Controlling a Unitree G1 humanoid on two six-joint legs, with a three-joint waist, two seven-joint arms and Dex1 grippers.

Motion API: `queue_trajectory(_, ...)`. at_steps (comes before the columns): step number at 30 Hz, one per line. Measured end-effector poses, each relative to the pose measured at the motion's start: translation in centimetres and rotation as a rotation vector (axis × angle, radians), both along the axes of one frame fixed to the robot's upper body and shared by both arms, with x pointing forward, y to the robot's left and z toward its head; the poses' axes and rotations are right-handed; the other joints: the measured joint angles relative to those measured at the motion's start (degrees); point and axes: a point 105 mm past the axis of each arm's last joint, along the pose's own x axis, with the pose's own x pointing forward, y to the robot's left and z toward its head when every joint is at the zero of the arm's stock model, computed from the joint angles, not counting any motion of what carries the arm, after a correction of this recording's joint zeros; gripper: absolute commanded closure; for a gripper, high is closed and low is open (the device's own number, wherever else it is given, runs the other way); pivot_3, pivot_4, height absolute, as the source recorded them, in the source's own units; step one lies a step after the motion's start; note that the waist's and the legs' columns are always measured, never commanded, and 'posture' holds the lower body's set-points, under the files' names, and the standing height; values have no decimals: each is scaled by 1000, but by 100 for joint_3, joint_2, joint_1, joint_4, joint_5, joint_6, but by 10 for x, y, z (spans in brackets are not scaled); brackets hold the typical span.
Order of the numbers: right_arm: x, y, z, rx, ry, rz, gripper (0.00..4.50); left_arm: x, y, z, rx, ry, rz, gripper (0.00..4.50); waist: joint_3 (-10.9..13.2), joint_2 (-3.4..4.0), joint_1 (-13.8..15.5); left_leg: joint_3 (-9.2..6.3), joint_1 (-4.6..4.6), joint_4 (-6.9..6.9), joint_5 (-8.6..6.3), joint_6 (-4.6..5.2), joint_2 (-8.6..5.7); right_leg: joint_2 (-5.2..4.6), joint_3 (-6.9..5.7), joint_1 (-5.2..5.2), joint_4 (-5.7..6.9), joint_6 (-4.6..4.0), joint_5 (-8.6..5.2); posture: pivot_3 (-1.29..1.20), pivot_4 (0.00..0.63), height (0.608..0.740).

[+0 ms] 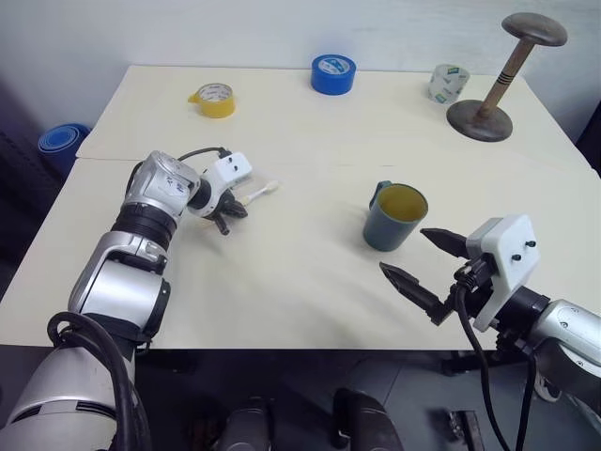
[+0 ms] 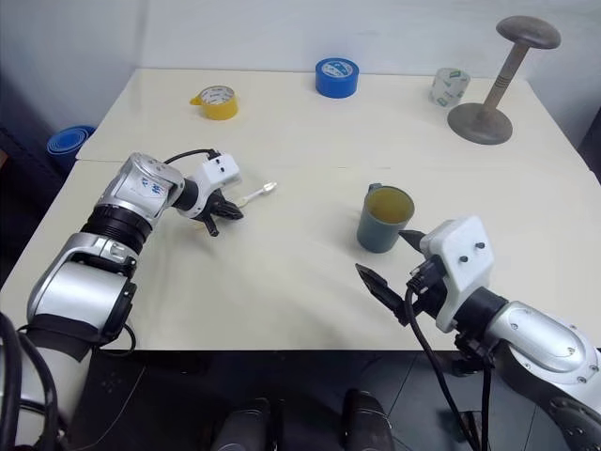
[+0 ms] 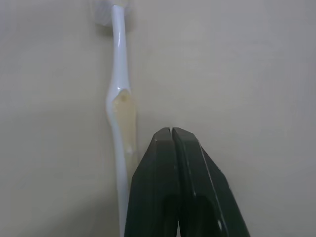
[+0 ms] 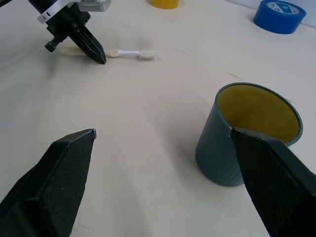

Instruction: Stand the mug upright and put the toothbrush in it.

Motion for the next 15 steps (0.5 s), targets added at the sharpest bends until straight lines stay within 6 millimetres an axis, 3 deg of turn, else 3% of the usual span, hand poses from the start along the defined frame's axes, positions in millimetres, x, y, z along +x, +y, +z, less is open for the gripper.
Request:
queue_trajectory(5, 0, 0, 0, 1, 0, 1, 0, -1, -17, 9, -136, 43, 10, 4479, 0, -1, 14, -1, -6, 5, -1, 2, 0, 0, -1, 0, -1, 1, 1, 0, 150, 740)
queue_trajectory(11, -2, -4, 6, 3, -15, 2, 0, -5, -43, 52, -328, 45, -41, 4479, 0, 0, -3, -1, -2, 4, -1, 2, 0, 0, -1, 0, 1, 1, 1, 0, 150, 740)
queue_trajectory(13, -4, -6, 7, 6, -17, -1, 0, -6, -47, 61, -322, 14, -73, 4479, 0, 0, -2, -1, 0, 3, -1, 2, 0, 0, -1, 0, 3, 1, 1, 0, 150, 740)
queue_trajectory(15, -4, -6, 9, 12, -21, 2, 0, -2, -38, 65, -235, -61, -80, 4090, 0, 0, -11, 0, 1, 3, -2, 2, 0, 0, 0, 0, 2, 1, 1, 0, 150, 740)
